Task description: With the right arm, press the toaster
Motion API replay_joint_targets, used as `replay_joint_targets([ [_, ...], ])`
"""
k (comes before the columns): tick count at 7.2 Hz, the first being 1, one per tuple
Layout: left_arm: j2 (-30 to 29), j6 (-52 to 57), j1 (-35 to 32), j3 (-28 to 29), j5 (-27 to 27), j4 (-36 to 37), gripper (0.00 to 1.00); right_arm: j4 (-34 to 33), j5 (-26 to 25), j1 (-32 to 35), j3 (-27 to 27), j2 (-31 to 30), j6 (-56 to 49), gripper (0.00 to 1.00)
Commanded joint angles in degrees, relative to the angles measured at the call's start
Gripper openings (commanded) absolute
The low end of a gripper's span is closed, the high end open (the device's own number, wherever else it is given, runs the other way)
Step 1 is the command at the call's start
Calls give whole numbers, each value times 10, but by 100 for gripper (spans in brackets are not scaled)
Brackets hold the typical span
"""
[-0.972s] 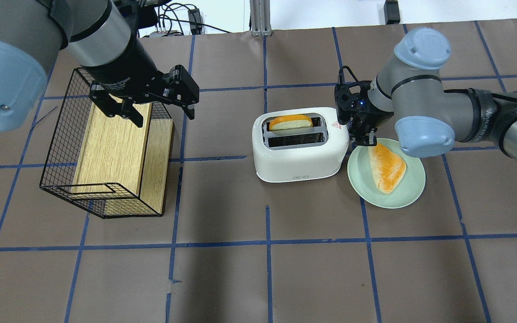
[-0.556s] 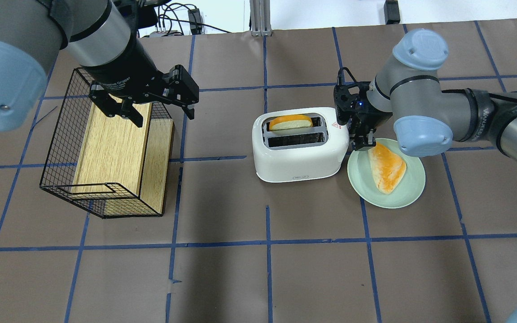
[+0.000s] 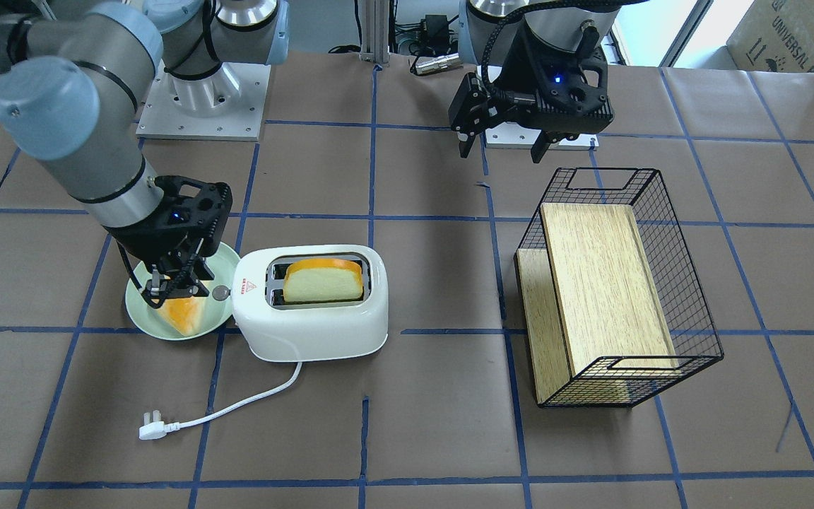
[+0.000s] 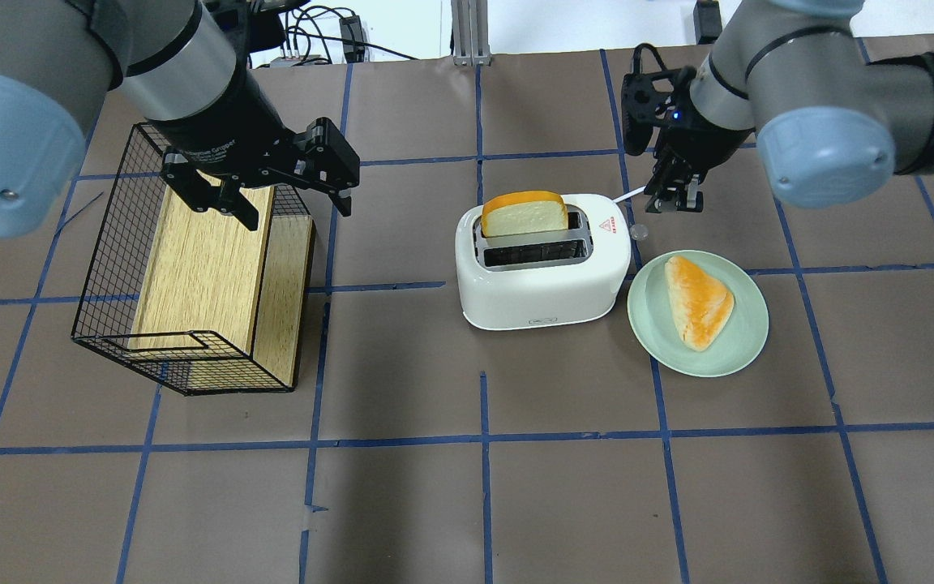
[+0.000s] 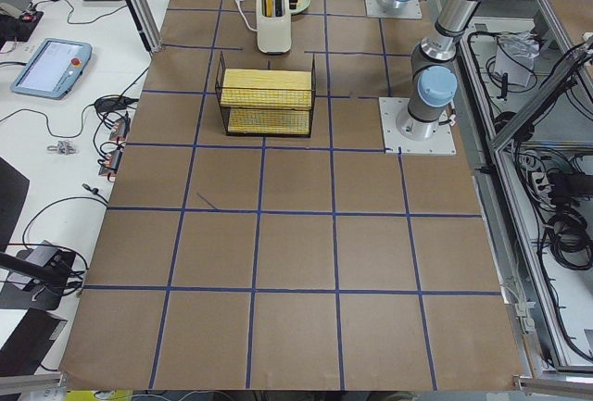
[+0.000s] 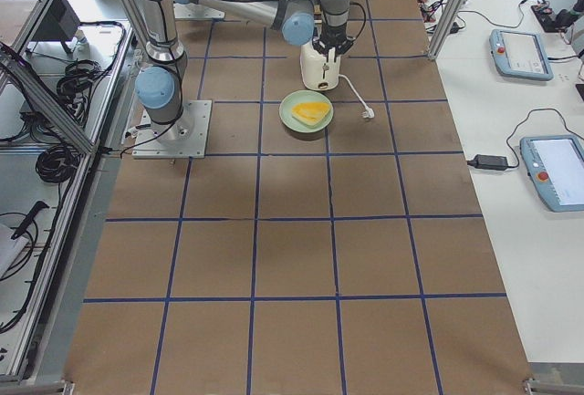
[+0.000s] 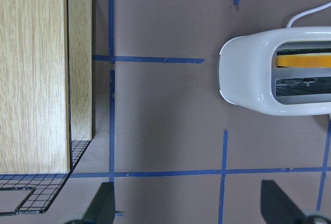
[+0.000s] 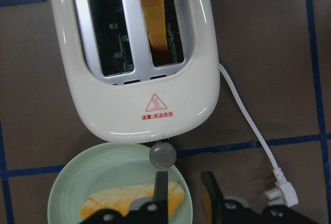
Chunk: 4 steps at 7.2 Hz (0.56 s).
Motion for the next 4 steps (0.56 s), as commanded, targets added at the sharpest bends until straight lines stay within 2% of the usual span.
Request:
replay_joint_targets([
  [1,0,0,0,0,0,0,100,82,3,-1,-30,-34,168,100],
  [4,0,0,0,0,0,0,100,122,-2,4,-36,-85,456,100],
])
